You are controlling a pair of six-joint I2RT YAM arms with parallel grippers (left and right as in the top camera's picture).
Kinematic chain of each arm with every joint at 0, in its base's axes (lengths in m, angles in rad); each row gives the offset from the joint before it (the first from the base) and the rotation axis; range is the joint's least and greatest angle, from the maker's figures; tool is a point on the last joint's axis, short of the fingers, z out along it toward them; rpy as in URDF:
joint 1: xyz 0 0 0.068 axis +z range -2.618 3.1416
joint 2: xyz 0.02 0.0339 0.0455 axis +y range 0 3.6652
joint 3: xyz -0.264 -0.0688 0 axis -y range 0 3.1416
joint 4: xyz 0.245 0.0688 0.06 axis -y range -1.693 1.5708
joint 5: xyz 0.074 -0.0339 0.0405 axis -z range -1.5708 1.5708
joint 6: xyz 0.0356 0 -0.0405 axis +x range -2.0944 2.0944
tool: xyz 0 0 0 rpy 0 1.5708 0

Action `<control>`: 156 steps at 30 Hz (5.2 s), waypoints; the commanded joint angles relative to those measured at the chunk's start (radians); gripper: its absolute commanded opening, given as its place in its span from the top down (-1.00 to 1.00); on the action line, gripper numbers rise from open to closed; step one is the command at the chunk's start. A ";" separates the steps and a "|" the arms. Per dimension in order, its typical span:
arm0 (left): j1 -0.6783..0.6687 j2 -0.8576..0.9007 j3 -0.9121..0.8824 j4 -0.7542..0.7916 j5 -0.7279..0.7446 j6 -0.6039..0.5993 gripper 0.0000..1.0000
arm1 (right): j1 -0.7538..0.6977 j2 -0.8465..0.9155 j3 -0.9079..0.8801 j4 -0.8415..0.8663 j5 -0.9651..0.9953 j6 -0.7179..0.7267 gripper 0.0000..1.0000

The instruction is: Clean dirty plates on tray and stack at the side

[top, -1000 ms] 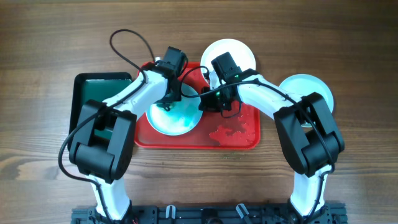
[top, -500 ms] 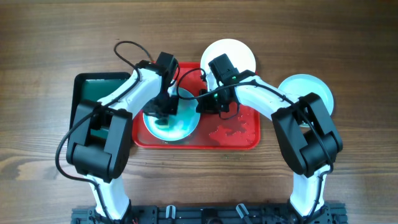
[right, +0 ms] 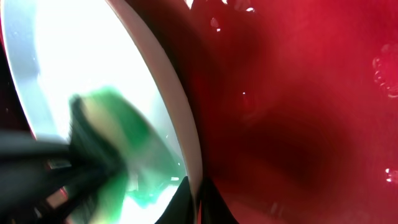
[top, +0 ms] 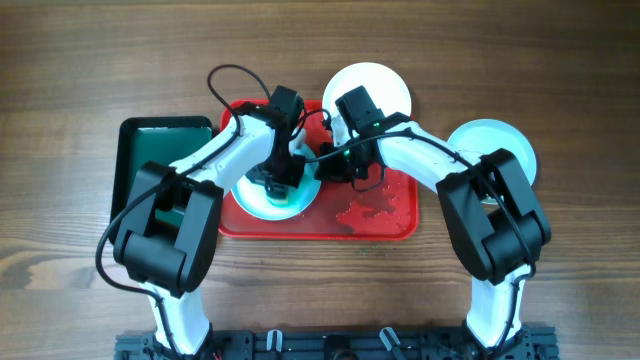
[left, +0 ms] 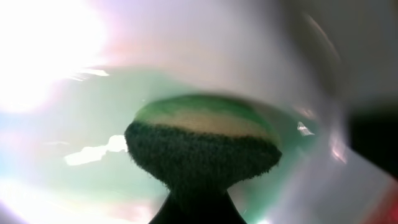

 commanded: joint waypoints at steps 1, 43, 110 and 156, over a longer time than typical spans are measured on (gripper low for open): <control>0.021 0.044 -0.020 0.106 -0.488 -0.181 0.92 | -0.005 0.023 0.002 -0.009 -0.002 -0.008 0.91; 0.166 -0.135 0.306 -0.163 -0.119 -0.328 0.92 | 0.287 -0.446 0.003 -0.312 1.258 -0.028 0.91; 0.166 -0.135 0.268 -0.182 -0.026 -0.327 0.92 | 0.666 -0.481 0.003 -0.427 1.810 0.043 0.92; 0.166 -0.135 0.268 -0.169 -0.026 -0.327 0.92 | 0.051 -0.565 0.005 -0.513 0.763 0.252 0.91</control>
